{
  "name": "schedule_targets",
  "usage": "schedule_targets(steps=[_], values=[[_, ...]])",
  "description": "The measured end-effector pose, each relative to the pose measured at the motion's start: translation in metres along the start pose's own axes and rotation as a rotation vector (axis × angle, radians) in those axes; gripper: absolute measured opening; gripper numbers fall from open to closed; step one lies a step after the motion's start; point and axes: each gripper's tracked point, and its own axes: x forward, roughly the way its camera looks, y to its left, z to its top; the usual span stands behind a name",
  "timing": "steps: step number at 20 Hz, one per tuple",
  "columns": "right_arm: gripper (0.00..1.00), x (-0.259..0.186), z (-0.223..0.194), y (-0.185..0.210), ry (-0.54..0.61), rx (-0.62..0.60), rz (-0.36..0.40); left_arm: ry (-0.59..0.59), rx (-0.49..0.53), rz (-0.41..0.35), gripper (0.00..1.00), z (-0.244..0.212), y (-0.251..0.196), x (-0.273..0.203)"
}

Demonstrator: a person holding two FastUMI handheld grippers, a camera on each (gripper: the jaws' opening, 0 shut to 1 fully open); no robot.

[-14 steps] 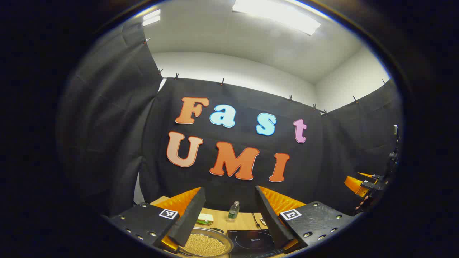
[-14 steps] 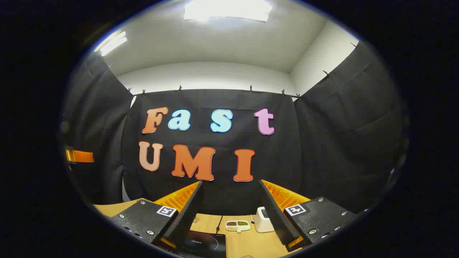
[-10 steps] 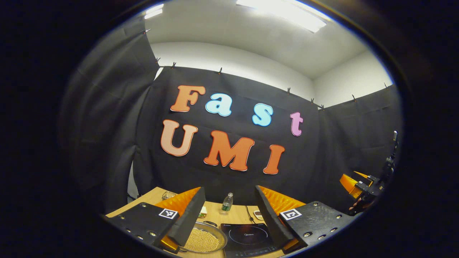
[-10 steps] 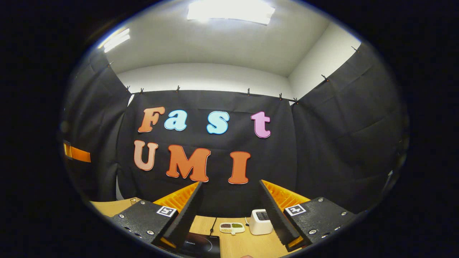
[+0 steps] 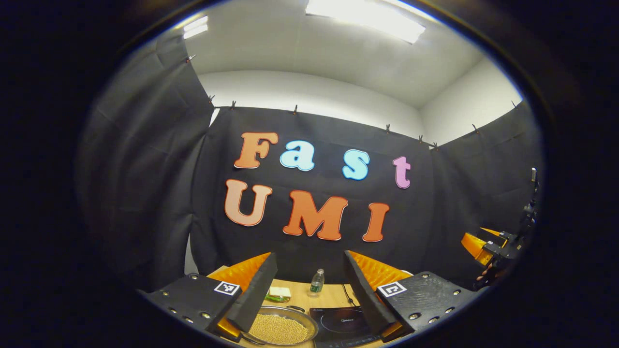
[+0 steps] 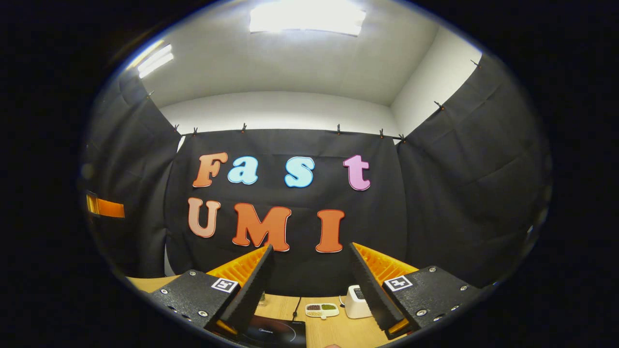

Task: First push the handle of the pot to place it horizontally, then grasp the pot with both hands and set it on the induction cooktop.

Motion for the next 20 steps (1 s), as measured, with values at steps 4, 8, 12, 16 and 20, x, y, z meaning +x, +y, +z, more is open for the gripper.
schedule_targets(steps=[4,8,12,16,20], values=[[0.94,-0.004,0.013,0.002,-0.022,-0.013,0.004,-0.050,0.059,0.000,0.87,0.019,-0.010,-0.007],[0.94,-0.006,0.017,0.011,-0.024,0.004,0.027,-0.075,0.068,0.004,0.87,0.025,-0.014,-0.009],[0.94,-0.009,0.020,0.018,-0.040,-0.008,0.049,-0.073,0.104,0.026,0.87,0.017,-0.006,-0.008],[0.94,-0.002,0.008,0.033,-0.048,-0.002,0.088,-0.082,0.162,0.040,0.87,0.003,-0.002,0.002],[0.95,0.018,-0.025,0.051,-0.016,-0.002,0.127,-0.005,0.106,0.001,0.89,-0.036,0.000,0.024]])
